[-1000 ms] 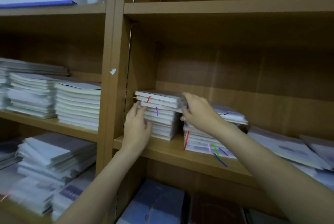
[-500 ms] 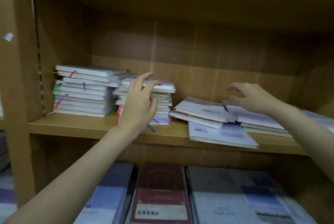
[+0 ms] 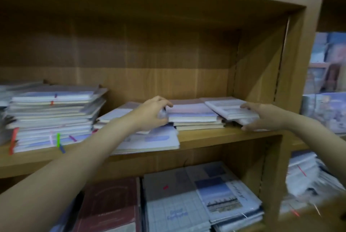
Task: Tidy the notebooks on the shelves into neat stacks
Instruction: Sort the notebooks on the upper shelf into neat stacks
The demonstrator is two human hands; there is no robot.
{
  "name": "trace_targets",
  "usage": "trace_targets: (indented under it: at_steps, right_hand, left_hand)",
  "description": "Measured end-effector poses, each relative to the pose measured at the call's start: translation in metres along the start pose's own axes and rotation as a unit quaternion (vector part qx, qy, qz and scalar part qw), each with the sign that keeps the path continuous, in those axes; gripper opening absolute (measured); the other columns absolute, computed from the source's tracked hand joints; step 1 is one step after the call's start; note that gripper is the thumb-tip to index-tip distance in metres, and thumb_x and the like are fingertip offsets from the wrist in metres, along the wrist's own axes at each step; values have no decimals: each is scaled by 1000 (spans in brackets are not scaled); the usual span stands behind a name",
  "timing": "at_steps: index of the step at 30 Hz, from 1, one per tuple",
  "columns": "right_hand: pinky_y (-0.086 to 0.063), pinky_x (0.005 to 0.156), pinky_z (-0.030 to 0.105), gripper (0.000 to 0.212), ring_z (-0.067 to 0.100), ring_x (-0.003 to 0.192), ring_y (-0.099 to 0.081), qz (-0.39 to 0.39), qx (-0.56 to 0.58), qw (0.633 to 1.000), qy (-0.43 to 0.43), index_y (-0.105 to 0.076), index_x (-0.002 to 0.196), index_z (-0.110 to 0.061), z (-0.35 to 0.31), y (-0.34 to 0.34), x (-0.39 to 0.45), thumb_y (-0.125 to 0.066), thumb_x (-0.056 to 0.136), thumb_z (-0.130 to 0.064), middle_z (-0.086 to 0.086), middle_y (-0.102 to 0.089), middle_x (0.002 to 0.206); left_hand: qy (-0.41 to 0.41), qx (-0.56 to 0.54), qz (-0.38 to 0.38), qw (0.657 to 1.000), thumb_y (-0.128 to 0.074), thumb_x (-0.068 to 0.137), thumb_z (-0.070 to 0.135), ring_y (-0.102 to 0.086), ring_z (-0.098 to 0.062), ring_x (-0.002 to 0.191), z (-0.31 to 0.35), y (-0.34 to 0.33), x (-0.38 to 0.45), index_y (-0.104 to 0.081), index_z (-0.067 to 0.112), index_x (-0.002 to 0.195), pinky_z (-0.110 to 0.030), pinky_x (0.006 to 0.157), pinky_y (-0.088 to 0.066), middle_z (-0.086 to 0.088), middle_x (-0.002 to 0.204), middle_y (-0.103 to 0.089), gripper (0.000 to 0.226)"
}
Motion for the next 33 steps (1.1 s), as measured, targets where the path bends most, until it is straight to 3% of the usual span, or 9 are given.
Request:
trace_targets:
  at_steps: [4,8,13,15,18,23,25,28,33]
  right_hand:
    - [-34,100,27,71,21,130,-40,73,17,997,9,-32,143,-18,16,-11,0,-65,84,-41,3,-40,145]
    - [-30,105,44,52,26,124,-44,143,-93,985,15,-40,135,-17,4,-21,12,-54,89,-36,6,-48,135]
    - [-44,75,35,25,30,103,-58,201,-118,970,66,-52,115,-10,-11,-24,30,-47,95,-23,12,-61,113]
    - [-46,68,35,20,29,93,-61,243,-133,958,75,-54,109,-11,-8,-23,31,-43,97,-23,10,-63,104]
    - [-40,61,33,23,31,84,-61,316,-149,934,71,-50,108,-10,-5,-11,30,-36,100,-27,9,-62,95]
    - [-33,59,34,30,35,77,-56,418,28,906,58,-52,98,-2,-17,41,32,-42,99,-30,13,-53,80]
    - [-32,59,32,30,30,74,-54,407,23,907,103,-54,102,-4,-37,44,29,-42,99,-31,8,-49,78]
    - [-48,68,32,32,23,83,-61,266,-58,938,215,-51,117,-18,-78,4,27,-41,97,-41,3,-61,94]
    - [-44,90,42,41,29,112,-55,166,-108,942,272,-51,126,-11,-117,-37,40,-42,98,-39,11,-60,122]
  left_hand:
    - [-13,24,-55,998,-58,90,32,-40,-17,124,22,-14,26,-42,23,134,-26,98,-33,1,134,-41,47]
    - [-14,48,-70,996,-57,90,35,-36,-19,127,32,-26,42,-44,24,133,-30,104,-31,0,137,-42,46]
    - [-15,22,-80,996,-68,83,27,-35,-13,131,28,-28,36,-41,25,138,-21,103,-25,9,141,-41,61]
    - [-1,-38,-81,996,-70,82,23,-38,-8,128,21,-24,32,-46,24,134,-13,98,-26,12,134,-45,57]
    - [58,-182,-63,980,-71,81,18,-44,-8,122,8,-14,28,-59,31,111,-23,103,-34,12,124,-52,35]
    - [124,-284,-54,949,-68,81,4,-54,-9,112,-1,-8,21,-62,23,107,-21,92,-40,5,119,-58,33]
    - [135,-280,-58,949,-68,81,3,-54,-9,110,0,-8,22,-58,19,116,-22,92,-40,3,123,-56,40]
    - [158,-307,-56,937,-65,81,-4,-53,-16,115,-2,-8,20,-41,11,135,-26,95,-41,-5,132,-51,61]
    - [252,-536,-28,806,-48,89,-9,-60,-21,105,-6,-1,17,-38,-1,133,-26,85,-54,-17,114,-59,46]
Point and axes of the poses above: each hand's wrist, its own x-axis towards the middle knuckle, its own y-axis out of the back of the hand, z = x × y, the point moved 3 cm from there along x, towards the middle knuckle
